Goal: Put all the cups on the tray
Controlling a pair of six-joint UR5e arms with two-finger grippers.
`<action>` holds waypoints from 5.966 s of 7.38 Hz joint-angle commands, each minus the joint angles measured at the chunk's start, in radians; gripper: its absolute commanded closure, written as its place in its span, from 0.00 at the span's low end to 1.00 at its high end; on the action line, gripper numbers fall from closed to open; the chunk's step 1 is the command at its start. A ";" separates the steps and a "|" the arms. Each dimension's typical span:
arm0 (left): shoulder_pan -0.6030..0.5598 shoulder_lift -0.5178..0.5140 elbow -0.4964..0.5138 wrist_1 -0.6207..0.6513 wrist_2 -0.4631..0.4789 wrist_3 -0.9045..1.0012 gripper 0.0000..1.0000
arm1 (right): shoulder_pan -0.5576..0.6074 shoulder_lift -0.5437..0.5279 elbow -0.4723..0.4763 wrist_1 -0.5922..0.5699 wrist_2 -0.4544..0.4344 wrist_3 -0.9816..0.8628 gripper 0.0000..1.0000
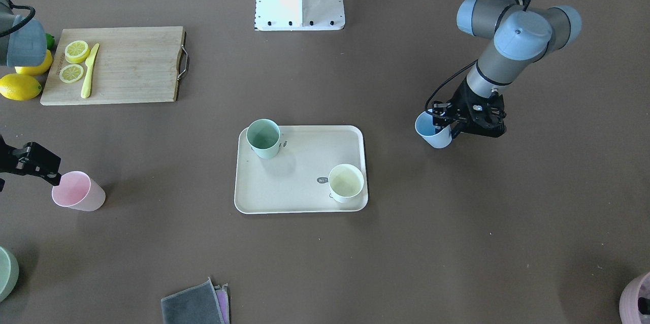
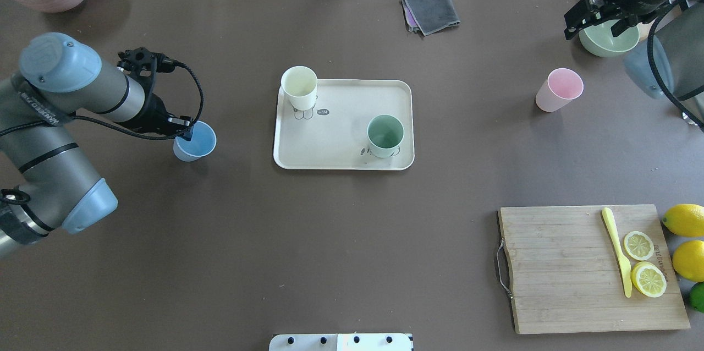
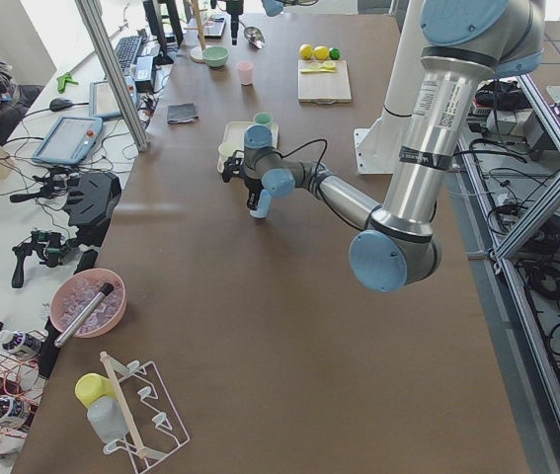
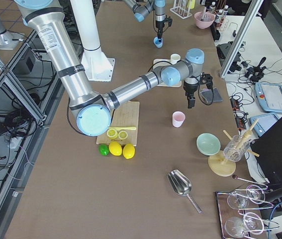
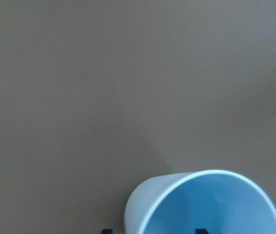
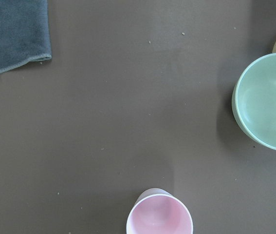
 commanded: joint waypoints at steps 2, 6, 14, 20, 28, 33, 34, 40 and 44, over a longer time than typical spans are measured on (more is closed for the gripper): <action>0.035 -0.120 0.001 0.091 0.005 -0.108 1.00 | 0.009 -0.008 -0.002 0.001 0.000 -0.001 0.00; 0.035 -0.165 -0.008 0.112 -0.001 -0.128 1.00 | 0.014 -0.008 -0.002 0.001 0.009 0.001 0.00; 0.171 -0.290 0.042 0.129 0.219 -0.326 0.39 | 0.009 -0.039 -0.016 0.002 0.006 -0.021 0.00; -0.238 -0.172 -0.002 0.215 -0.116 0.147 0.01 | -0.072 -0.094 -0.197 0.339 -0.012 0.071 0.01; -0.247 -0.155 0.007 0.210 -0.108 0.185 0.01 | -0.164 -0.046 -0.190 0.387 -0.063 0.229 1.00; -0.285 -0.080 -0.001 0.213 -0.120 0.305 0.01 | -0.340 0.244 -0.190 0.236 -0.150 0.655 1.00; -0.368 -0.027 0.007 0.228 -0.160 0.432 0.02 | -0.376 0.286 -0.197 0.210 -0.184 0.695 1.00; -0.467 0.057 0.007 0.244 -0.206 0.595 0.01 | -0.442 0.379 -0.251 0.176 -0.242 0.732 0.01; -0.465 0.152 0.009 0.227 -0.200 0.595 0.01 | -0.317 0.352 -0.239 0.124 -0.181 0.572 0.00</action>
